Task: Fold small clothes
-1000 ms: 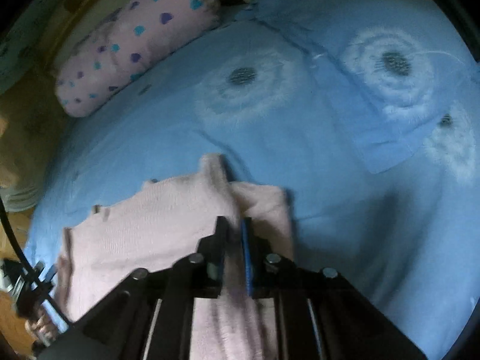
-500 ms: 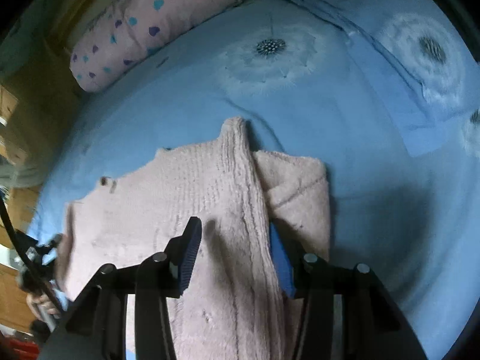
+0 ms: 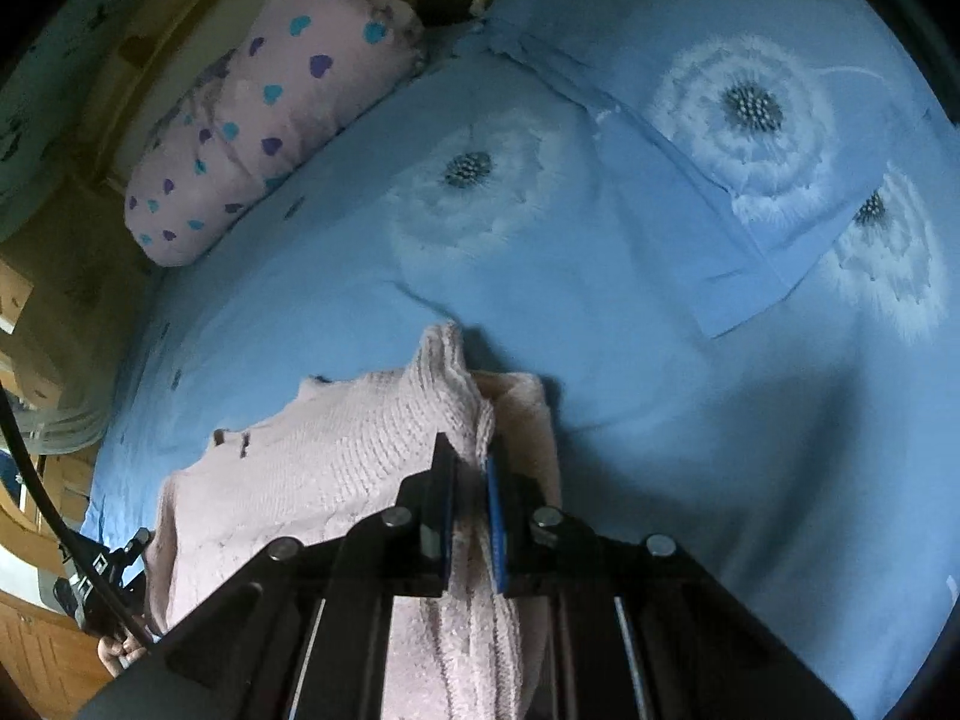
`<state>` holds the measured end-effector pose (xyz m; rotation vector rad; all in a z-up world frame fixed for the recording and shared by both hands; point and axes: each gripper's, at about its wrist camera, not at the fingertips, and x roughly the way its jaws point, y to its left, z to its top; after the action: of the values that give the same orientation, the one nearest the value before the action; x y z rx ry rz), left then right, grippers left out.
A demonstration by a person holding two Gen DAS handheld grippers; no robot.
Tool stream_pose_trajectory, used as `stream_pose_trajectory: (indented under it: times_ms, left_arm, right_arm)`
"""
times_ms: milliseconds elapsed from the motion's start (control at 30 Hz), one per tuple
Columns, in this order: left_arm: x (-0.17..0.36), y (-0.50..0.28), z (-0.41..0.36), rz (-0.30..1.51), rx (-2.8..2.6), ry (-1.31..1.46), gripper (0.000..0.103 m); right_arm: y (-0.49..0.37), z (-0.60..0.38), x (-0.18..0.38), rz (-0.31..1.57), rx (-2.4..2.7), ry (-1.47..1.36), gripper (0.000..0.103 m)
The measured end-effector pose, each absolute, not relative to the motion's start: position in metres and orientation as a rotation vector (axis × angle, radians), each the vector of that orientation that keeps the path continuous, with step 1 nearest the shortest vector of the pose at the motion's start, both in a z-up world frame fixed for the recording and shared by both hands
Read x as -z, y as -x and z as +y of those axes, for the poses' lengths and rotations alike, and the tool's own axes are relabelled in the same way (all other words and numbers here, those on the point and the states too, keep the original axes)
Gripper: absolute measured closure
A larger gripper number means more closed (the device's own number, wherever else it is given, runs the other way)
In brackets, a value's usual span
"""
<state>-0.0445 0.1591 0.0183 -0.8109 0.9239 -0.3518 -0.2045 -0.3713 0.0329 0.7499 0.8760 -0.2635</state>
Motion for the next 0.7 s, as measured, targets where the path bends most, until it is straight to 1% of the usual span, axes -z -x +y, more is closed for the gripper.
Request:
stream_pose_trajectory:
  times_ms: [33, 167, 200, 267, 367, 533, 567, 600, 633, 667, 700]
  left_arm:
    - [-0.020, 0.046, 0.160, 0.909, 0.346, 0.800, 0.103]
    - [-0.026, 0.054, 0.177, 0.827, 0.186, 0.782, 0.103]
    - [-0.023, 0.053, 0.182, 0.835, 0.139, 0.782, 0.103]
    - [-0.012, 0.049, 0.185, 0.888, 0.133, 0.813, 0.103]
    - [-0.010, 0.048, 0.184, 0.906, 0.140, 0.816, 0.103]
    - [-0.032, 0.073, 0.191, 0.832, 0.142, 0.847, 0.103]
    - [-0.034, 0.080, 0.192, 0.832, 0.136, 0.863, 0.092]
    - [-0.036, 0.094, 0.194, 0.827, 0.128, 0.910, 0.087]
    - [-0.037, 0.104, 0.195, 0.817, 0.126, 0.951, 0.079]
    - [-0.036, 0.117, 0.195, 0.803, 0.120, 0.993, 0.070]
    - [-0.035, 0.136, 0.192, 0.785, 0.106, 1.037, 0.065]
  right_arm:
    - [0.200, -0.371, -0.029, 0.889, 0.268, -0.742, 0.093]
    - [0.193, -0.369, -0.005, 1.004, 0.271, -0.774, 0.084]
    - [0.196, -0.368, -0.005, 1.003, 0.255, -0.790, 0.083]
    - [0.203, -0.365, -0.011, 0.984, 0.219, -0.775, 0.076]
    - [0.213, -0.359, -0.012, 1.001, 0.215, -0.740, 0.076]
    - [0.218, -0.357, -0.016, 0.991, 0.243, -0.702, 0.075]
    - [0.218, -0.358, -0.015, 0.999, 0.250, -0.704, 0.075]
    - [0.215, -0.359, -0.015, 1.006, 0.257, -0.705, 0.075]
    - [0.212, -0.360, -0.017, 1.014, 0.274, -0.700, 0.073]
    - [0.209, -0.360, -0.020, 1.018, 0.307, -0.677, 0.066]
    - [0.206, -0.361, -0.024, 1.014, 0.340, -0.651, 0.063]
